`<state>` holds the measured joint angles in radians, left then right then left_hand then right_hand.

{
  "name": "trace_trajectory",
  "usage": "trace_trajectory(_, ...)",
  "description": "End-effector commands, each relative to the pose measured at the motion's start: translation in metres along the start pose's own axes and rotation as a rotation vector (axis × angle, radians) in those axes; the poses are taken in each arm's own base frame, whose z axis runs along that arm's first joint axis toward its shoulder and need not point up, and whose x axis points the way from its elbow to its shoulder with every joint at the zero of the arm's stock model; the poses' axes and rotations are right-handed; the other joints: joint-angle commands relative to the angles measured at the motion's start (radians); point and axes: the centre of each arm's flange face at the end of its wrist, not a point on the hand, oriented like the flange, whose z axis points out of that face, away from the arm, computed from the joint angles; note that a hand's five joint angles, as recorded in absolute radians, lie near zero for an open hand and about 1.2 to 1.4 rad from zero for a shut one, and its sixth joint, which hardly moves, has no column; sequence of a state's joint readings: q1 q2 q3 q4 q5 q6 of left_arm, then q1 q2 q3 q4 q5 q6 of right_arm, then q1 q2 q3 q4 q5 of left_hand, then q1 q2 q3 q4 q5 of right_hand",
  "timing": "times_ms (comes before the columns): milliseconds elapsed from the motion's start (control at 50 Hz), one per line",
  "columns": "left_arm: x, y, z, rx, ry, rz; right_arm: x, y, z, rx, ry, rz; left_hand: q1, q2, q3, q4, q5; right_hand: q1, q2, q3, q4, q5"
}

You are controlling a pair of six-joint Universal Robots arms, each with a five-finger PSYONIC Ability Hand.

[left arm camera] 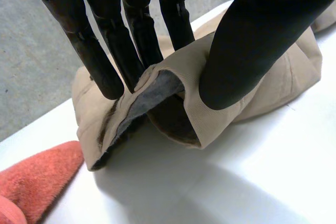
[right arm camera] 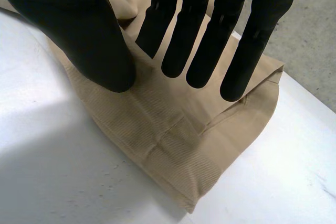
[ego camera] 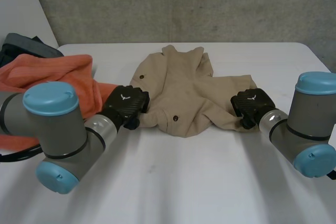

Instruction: Fold the laundry.

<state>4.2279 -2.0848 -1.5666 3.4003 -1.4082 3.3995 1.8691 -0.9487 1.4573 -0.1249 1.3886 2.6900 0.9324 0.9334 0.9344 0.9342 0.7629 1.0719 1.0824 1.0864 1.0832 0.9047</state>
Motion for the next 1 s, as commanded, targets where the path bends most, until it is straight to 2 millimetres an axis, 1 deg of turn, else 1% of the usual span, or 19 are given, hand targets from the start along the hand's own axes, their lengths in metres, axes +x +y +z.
trace_trajectory(20,-0.002,0.009,0.007,-0.048,-0.007,-0.003,-0.003,0.000,-0.003,-0.011,-0.022,-0.003,0.097,0.096,0.095,0.095,0.092,0.277,0.266,0.262,0.265,0.270)
trace_trajectory(100,-0.014,0.000,0.014,-0.035,-0.060,0.002,-0.009,-0.006,-0.010,-0.017,-0.063,-0.011,0.463,0.462,0.461,0.462,0.458,0.078,0.068,0.064,0.067,0.071)
trace_trajectory(120,-0.020,-0.003,0.015,-0.027,-0.082,0.005,-0.010,-0.008,-0.012,-0.016,-0.069,-0.009,0.464,0.463,0.462,0.462,0.459,-0.080,-0.090,-0.094,-0.091,-0.087)
trace_trajectory(140,-0.032,-0.013,0.018,-0.002,-0.133,0.016,-0.007,-0.014,-0.016,-0.005,-0.067,-0.007,0.464,0.463,0.462,0.462,0.459,-0.468,-0.478,-0.482,-0.479,-0.475)
trace_trajectory(180,-0.052,-0.033,0.023,0.053,-0.221,0.046,0.001,-0.027,-0.022,0.026,-0.045,0.002,0.464,0.463,0.462,0.462,0.459,-0.897,-0.908,-0.912,-0.909,-0.905)
trace_trajectory(300,-0.086,-0.095,0.034,0.259,-0.321,0.087,0.020,-0.051,-0.030,0.095,0.003,0.047,0.464,0.463,0.462,0.462,0.459,-0.897,-0.908,-0.912,-0.909,-0.905)
trace_trajectory(360,-0.099,-0.150,0.039,0.463,-0.317,0.118,0.032,-0.060,-0.034,0.127,0.036,0.077,0.464,0.463,0.462,0.462,0.459,-0.897,-0.908,-0.912,-0.909,-0.905)
trace_trajectory(460,-0.106,-0.210,0.039,0.690,-0.301,0.098,0.042,-0.067,-0.036,0.151,0.064,0.093,0.464,0.463,0.462,0.462,0.459,-0.897,-0.908,-0.912,-0.909,-0.905)
trace_trajectory(480,-0.104,-0.226,0.039,0.755,-0.279,0.069,0.043,-0.068,-0.036,0.155,0.069,0.096,0.464,0.463,0.462,0.462,0.459,-0.897,-0.908,-0.912,-0.909,-0.905)
trace_trajectory(540,-0.090,-0.246,0.040,0.834,-0.217,0.001,0.045,-0.069,-0.036,0.155,0.078,0.092,0.464,0.463,0.462,0.462,0.459,-0.897,-0.908,-0.912,-0.909,-0.905)
trace_trajectory(640,-0.046,-0.248,0.043,0.809,-0.034,-0.103,0.051,-0.065,-0.036,0.142,0.101,0.098,0.464,0.463,0.462,0.462,0.459,-0.897,-0.908,-0.912,-0.909,-0.905)
trace_trajectory(720,0.008,-0.222,0.050,0.696,0.184,-0.135,0.061,-0.058,-0.034,0.132,0.131,0.103,0.464,0.463,0.462,0.462,0.459,-0.897,-0.908,-0.912,-0.909,-0.905)
trace_trajectory(740,0.031,-0.206,0.053,0.639,0.272,-0.139,0.065,-0.056,-0.033,0.131,0.142,0.104,0.464,0.463,0.462,0.462,0.459,-0.897,-0.908,-0.912,-0.909,-0.905)
trace_trajectory(800,0.061,-0.184,0.054,0.571,0.377,-0.136,0.070,-0.053,-0.031,0.129,0.158,0.103,0.464,0.463,0.462,0.462,0.459,-0.897,-0.908,-0.912,-0.909,-0.905)
trace_trajectory(820,0.077,-0.169,0.055,0.529,0.426,-0.133,0.074,-0.051,-0.029,0.127,0.167,0.102,0.360,0.359,0.358,0.358,0.355,-0.897,-0.908,-0.912,-0.909,-0.905)
trace_trajectory(880,0.093,-0.152,0.056,0.482,0.469,-0.123,0.078,-0.048,-0.028,0.122,0.173,0.102,-0.031,-0.032,-0.033,-0.032,-0.036,-0.897,-0.908,-0.912,-0.909,-0.905)
trace_trajectory(900,0.100,-0.145,0.055,0.454,0.478,-0.111,0.080,-0.046,-0.028,0.118,0.179,0.103,-0.349,-0.350,-0.351,-0.351,-0.354,-0.897,-0.908,-0.912,-0.909,-0.905)
trace_trajectory(960,0.103,-0.142,0.050,0.434,0.473,-0.078,0.083,-0.045,-0.028,0.117,0.182,0.101,-0.747,-0.748,-0.749,-0.749,-0.752,-0.897,-0.908,-0.912,-0.909,-0.905)
trace_trajectory(1000,0.098,-0.151,0.044,0.444,0.444,-0.041,0.084,-0.046,-0.029,0.120,0.181,0.095,-0.758,-0.759,-0.760,-0.760,-0.763,-0.897,-0.908,-0.912,-0.909,-0.905)
